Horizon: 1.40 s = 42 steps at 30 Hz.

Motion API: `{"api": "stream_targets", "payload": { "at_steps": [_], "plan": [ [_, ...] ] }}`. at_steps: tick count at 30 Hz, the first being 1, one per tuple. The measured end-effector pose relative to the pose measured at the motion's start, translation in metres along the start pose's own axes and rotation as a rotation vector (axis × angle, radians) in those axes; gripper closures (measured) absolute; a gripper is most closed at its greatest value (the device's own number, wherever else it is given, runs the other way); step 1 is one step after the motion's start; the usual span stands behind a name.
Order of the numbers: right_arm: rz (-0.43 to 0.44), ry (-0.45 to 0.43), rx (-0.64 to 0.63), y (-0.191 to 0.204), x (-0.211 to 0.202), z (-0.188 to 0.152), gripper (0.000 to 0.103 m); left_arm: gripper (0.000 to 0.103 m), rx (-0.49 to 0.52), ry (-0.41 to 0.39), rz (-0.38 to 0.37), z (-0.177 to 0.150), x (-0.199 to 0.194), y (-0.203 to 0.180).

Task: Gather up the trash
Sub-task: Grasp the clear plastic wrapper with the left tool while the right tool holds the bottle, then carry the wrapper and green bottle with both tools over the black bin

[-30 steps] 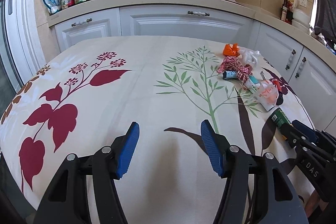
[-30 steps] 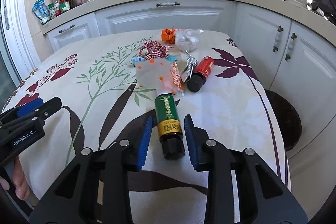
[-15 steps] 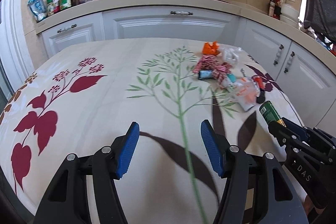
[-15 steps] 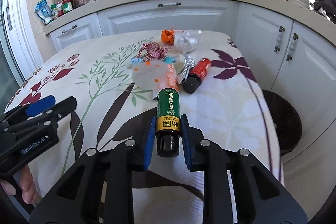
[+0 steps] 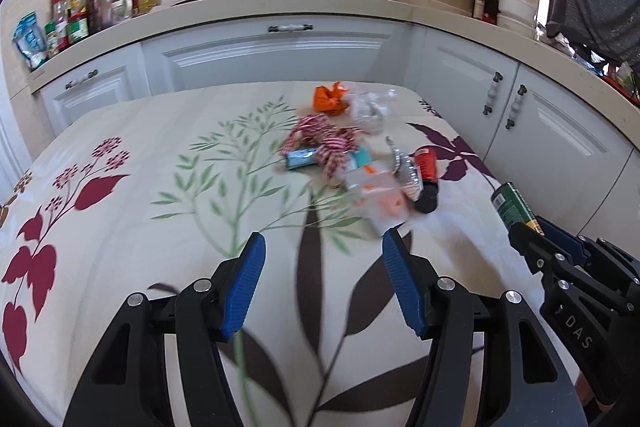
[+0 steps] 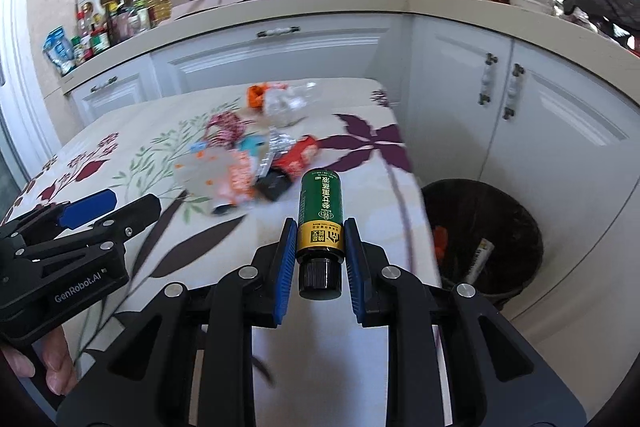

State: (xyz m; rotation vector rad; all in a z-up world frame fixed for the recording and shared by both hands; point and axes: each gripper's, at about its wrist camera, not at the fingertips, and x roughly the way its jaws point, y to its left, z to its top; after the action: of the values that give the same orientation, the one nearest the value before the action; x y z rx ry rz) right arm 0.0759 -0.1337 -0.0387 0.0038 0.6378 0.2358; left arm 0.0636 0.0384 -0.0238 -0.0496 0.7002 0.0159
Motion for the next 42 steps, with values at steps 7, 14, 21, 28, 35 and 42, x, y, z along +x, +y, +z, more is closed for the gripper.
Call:
{"api": "stream_targets", "payload": {
  "at_steps": [7,14,21,28,35,42],
  "plan": [
    [-0.014,-0.003,0.034,-0.023,0.004,0.004,0.08,0.043,0.012,0.009,-0.013,0.014,0.019,-0.021],
    [-0.012,-0.009,0.053,-0.036,0.007,0.008,0.08,0.044,-0.004,0.017,-0.031,0.025,0.033,-0.027],
    [-0.008,-0.008,0.067,-0.043,0.008,0.009,0.08,0.067,-0.004,0.041,-0.049,0.026,0.04,-0.029],
    [-0.008,-0.006,0.07,-0.044,0.009,0.009,0.08,0.074,0.002,0.047,-0.055,0.027,0.042,-0.03],
    [-0.009,-0.007,0.069,-0.045,0.009,0.008,0.08,0.079,0.001,0.021,-0.055,0.026,0.037,-0.029],
    [-0.014,-0.027,0.069,-0.046,0.007,0.01,0.08,0.08,-0.018,-0.042,-0.045,0.032,0.021,-0.022]
  ]
}}
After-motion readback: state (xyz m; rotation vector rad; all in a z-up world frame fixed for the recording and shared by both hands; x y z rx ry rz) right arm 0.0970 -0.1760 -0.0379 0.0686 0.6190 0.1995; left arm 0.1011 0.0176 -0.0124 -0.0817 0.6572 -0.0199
